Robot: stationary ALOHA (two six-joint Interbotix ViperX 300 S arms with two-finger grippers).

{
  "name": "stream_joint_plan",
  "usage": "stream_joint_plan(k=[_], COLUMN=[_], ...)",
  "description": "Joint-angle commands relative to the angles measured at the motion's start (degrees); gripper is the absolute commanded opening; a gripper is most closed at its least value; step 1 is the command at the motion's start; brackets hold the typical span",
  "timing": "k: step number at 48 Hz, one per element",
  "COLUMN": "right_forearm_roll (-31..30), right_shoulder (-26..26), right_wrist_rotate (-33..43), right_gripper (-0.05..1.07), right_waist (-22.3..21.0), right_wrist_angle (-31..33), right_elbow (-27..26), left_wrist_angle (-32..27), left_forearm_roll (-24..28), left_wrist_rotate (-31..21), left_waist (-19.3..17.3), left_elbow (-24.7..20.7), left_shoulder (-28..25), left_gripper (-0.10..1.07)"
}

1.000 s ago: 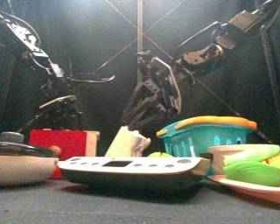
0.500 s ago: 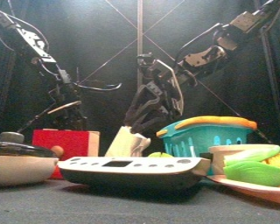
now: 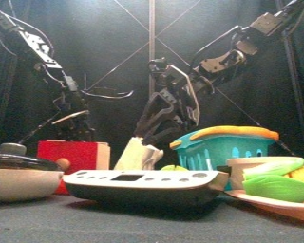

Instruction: Grab pea

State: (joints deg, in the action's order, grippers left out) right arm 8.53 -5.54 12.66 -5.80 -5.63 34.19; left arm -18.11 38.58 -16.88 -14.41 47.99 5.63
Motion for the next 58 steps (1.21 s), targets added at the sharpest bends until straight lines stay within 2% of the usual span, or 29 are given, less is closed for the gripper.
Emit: stream_joint_plan(k=[1, 15, 22, 30, 38, 58], right_forearm_roll=[0.09, 0.53, 0.53, 0.53, 0.53, 1.05], right_shoulder=[1.93, 1.93, 1.93, 1.93, 1.93, 1.85], right_wrist_rotate=[0.0, -0.09, -0.09, -0.09, -0.09, -0.09], right_gripper=[0.81, 0.8, 0.8, 0.8, 0.8, 0.8], right_waist=[0.09, 0.09, 0.09, 0.09, 0.09, 0.09], right_wrist_angle=[-0.44, -0.53, -0.44, -0.44, -0.44, -0.44], right_elbow=[-0.62, -0.62, -0.62, -0.62, -0.79, -0.62], left_wrist_angle=[0.0, -1.32, -1.32, 0.35, 4.48, 5.54], left_forearm_roll=[-0.26, -0.62, -0.62, -0.7, -0.79, -0.79], left_wrist_rotate=[-0.09, 0.0, 0.0, 0.18, 0.18, 0.18], left_waist=[-0.09, 0.35, 0.35, 0.35, 0.35, -0.09], left_elbow=[-0.44, 0.18, 0.79, 1.14, 1.14, 0.7], left_shoulder=[1.05, 6.77, 7.91, 7.47, 6.06, 1.76], left_gripper=[0.71, 0.71, 0.7, 0.73, 0.8, 0.82])
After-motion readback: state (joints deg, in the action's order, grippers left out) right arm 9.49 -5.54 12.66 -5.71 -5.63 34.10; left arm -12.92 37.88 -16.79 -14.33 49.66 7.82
